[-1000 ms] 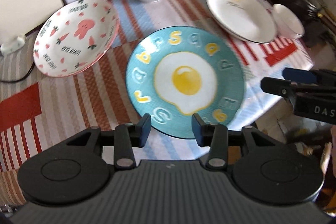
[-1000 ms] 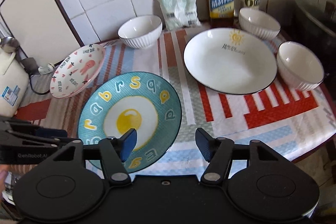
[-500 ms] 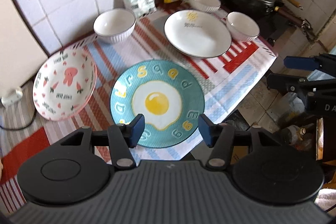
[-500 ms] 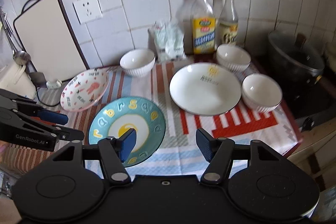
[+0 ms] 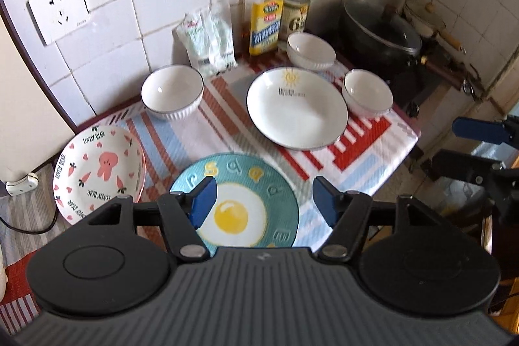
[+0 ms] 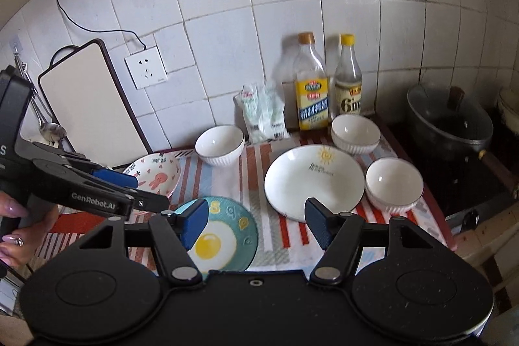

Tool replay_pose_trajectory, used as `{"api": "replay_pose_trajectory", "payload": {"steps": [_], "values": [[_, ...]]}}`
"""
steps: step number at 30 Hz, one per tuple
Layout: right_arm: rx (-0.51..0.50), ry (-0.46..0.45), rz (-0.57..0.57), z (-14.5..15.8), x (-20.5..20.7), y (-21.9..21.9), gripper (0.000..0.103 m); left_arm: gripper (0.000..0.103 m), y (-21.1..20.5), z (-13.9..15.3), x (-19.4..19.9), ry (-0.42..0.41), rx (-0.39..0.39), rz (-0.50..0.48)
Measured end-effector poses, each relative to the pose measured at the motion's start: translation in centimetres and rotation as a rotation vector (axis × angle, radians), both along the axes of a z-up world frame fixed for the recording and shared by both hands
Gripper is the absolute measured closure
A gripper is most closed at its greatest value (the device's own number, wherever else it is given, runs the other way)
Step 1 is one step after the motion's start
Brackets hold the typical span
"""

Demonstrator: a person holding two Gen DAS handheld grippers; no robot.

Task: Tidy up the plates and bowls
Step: 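Lower the teal egg plate onto the cloth and open the right gripper, then move the right gripper to the white sun plate rim and grasp it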

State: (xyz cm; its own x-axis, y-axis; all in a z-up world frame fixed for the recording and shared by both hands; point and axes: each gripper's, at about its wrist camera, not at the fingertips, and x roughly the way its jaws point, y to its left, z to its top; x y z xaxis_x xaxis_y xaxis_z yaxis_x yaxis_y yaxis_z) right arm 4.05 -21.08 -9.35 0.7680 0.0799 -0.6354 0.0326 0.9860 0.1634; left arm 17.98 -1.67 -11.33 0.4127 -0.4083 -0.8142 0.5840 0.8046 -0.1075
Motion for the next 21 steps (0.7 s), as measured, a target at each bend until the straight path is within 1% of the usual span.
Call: {"api": "replay_pose_trajectory", "payload": {"steps": [5, 8, 10, 12, 14, 18, 20, 21], "values": [[-0.018, 0.002, 0.054, -0.4, 1.6, -2.0, 0.032, 0.038, -1.9, 0.0, 1.2, -0.013, -0.003, 0.046], [-0.041, 0.014, 0.081, -1.3, 2.8, -3.5, 0.032, 0.038, -3.3, -0.6, 2.1, -0.037, -0.035, 0.061], [-0.059, 0.015, 0.095, -2.1, 3.7, -4.7, 0.032, 0.038, -4.3, -1.5, 2.8, -0.054, -0.055, 0.081], [-0.056, 0.013, 0.092, -2.8, 4.7, -6.1, 0.032, 0.039, -5.6, -2.8, 3.7, -0.059, -0.058, 0.096], [-0.042, -0.009, 0.080, -3.7, 5.6, -7.5, 0.032, 0.040, -6.6, -3.9, 4.5, -0.048, -0.047, 0.122], [-0.011, -0.011, 0.076, -5.8, 7.0, -9.5, 0.032, 0.040, -7.6, -5.7, 5.6, -0.009, -0.054, 0.159], [0.006, -0.039, 0.075, -6.9, 7.4, -10.2, 0.033, 0.042, -8.1, -6.6, 6.1, -0.007, -0.041, 0.161], [-0.006, -0.064, 0.066, -7.5, 7.5, -10.4, 0.033, 0.042, -8.5, -7.1, 6.4, -0.007, -0.028, 0.167]]}}
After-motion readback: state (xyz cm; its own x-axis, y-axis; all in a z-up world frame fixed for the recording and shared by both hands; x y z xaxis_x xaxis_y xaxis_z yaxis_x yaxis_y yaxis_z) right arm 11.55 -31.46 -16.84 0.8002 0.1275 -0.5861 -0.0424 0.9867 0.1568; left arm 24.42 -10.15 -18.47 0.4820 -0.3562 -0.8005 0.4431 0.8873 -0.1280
